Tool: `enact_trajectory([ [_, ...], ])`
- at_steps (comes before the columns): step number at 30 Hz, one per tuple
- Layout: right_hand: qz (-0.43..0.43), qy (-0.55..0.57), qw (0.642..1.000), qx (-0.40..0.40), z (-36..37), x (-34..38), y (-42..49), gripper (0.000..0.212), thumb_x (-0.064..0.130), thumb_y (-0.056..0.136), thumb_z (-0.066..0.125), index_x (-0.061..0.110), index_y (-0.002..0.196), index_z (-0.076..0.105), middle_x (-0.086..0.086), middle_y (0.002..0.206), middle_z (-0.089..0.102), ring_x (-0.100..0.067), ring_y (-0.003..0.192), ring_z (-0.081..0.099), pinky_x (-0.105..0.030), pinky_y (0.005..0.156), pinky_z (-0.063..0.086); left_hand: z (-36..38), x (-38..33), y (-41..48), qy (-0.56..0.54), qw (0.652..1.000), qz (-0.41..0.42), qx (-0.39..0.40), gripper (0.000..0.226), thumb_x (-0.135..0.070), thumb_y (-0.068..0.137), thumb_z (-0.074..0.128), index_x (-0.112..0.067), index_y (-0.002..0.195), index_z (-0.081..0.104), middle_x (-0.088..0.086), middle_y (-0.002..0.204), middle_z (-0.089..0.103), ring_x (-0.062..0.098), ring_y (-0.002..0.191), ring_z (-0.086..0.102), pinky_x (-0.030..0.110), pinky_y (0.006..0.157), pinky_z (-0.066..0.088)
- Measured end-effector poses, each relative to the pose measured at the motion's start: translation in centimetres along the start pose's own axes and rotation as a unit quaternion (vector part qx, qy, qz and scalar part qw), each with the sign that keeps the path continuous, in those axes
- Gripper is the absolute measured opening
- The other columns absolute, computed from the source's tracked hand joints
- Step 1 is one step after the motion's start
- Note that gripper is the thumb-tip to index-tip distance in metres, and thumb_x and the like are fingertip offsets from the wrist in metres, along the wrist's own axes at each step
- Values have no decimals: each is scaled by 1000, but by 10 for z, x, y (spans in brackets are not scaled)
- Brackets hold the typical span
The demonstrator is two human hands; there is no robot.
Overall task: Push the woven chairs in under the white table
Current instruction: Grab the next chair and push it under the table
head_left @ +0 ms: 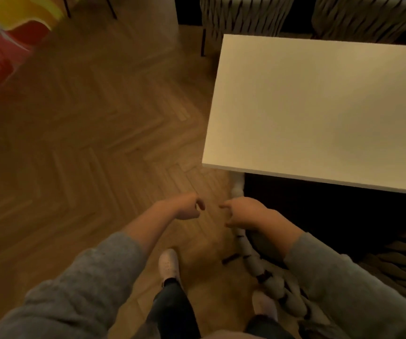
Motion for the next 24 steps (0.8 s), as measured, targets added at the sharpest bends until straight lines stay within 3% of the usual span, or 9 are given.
enact_trajectory([
  [3, 19, 32, 999, 15, -12, 59, 42, 59, 31, 92, 62, 30, 146, 38, -4, 142, 49, -23, 123, 52, -35, 97, 46, -28, 81, -7, 36, 998, -43, 28, 44, -20, 93, 57, -23, 136, 53, 5, 134, 56, 23, 119, 55, 32, 93, 45],
  [9, 28, 44, 998, 31, -38, 137, 102, 63, 34, 92, 62, 29, 149, 34, -7, 144, 47, -27, 126, 50, -37, 99, 44, -93, 175, -14, 60, 996, -66, 26, 46, -22, 95, 56, -22, 141, 49, 8, 140, 51, 25, 124, 51, 31, 94, 43],
  [14, 45, 40, 998, -15, -87, 153, 145, 72, 34, 91, 62, 27, 152, 25, -8, 150, 39, -28, 132, 45, -40, 105, 43, -148, 200, 9, 78, 996, -46, -14, 50, -26, 96, 54, -26, 144, 44, 9, 144, 48, 26, 127, 49, 32, 96, 43],
  [19, 59, 55, 993, -83, -155, 148, 200, 78, 35, 90, 63, 25, 153, 20, -11, 156, 26, -31, 137, 36, -43, 108, 39, -209, 216, 55, 134, 991, -29, 9, 53, -28, 98, 52, -26, 149, 37, 7, 152, 35, 26, 134, 41, 37, 106, 35],
  [24, 76, 47, 992, -87, -226, 124, 278, 78, 37, 91, 62, 24, 154, 18, -12, 156, 24, -31, 139, 31, -43, 110, 35, -311, 223, 133, 185, 983, -17, -9, 51, -27, 99, 50, -24, 148, 38, 8, 147, 42, 26, 132, 43, 39, 107, 35],
])
Point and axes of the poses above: each hand's wrist, its own y-axis towards the middle knuckle, its own z-axis out of the palm, x = y × z, the point moved 8 cm from there along y, towards the middle knuckle
